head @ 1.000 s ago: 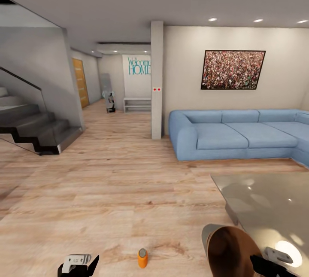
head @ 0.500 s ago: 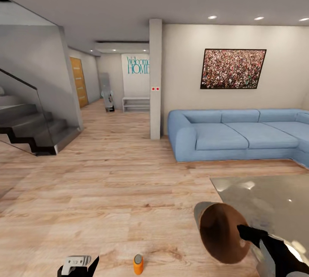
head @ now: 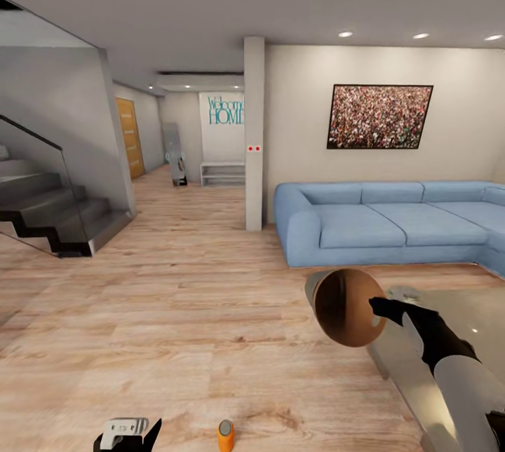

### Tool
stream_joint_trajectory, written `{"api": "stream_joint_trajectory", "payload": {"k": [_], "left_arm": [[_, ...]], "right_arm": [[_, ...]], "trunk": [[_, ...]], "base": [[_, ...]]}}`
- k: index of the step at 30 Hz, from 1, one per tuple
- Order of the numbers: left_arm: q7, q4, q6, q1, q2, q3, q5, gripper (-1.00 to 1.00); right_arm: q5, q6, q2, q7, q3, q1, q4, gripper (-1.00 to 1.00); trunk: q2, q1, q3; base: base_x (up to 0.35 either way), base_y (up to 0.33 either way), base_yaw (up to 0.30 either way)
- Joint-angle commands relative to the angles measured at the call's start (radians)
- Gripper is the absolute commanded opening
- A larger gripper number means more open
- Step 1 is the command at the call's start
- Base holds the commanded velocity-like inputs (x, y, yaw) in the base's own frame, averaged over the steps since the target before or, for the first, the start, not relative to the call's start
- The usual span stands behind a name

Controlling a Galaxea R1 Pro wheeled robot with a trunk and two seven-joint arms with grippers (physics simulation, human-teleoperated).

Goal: Put the three can of soda from the living room inside the tash can in the kitchen.

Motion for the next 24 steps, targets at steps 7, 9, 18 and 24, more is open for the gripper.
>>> {"api": "stream_joint_trajectory", "payload": {"k": [7,9,18,24], "left_arm": [[0.002,0.0,0.001,0.0,-0.001,0.0,-0.002,1.0],[0.002,0.0,0.002,0.0,-0.001,0.0,-0.004,1.0],[0.004,0.0,0.003,0.0,-0.001,0.0,-0.005,1.0],[-0.002,0.0,0.012,0.0,0.0,-0.001,-0.002,1.0]], "right_arm": [[-0.011,0.003,-0.002,-0.001,0.025,-0.013,-0.017,-1.0],[-0.013,0.003,-0.001,-0.001,0.027,-0.014,-0.019,-1.0],[-0.014,0.004,-0.001,-0.001,0.029,-0.014,-0.021,-1.0],[-0.012,0.005,-0.001,-0.001,0.029,-0.014,-0.021,-1.0]], "trunk": [[0.0,0.0,0.002],[0.0,0.0,0.002],[0.0,0.0,0.002],[0.0,0.0,0.002]], "base": [[0.097,0.0,0.0],[0.26,0.0,0.0],[0.297,0.0,0.0],[0.089,0.0,0.0]]}}
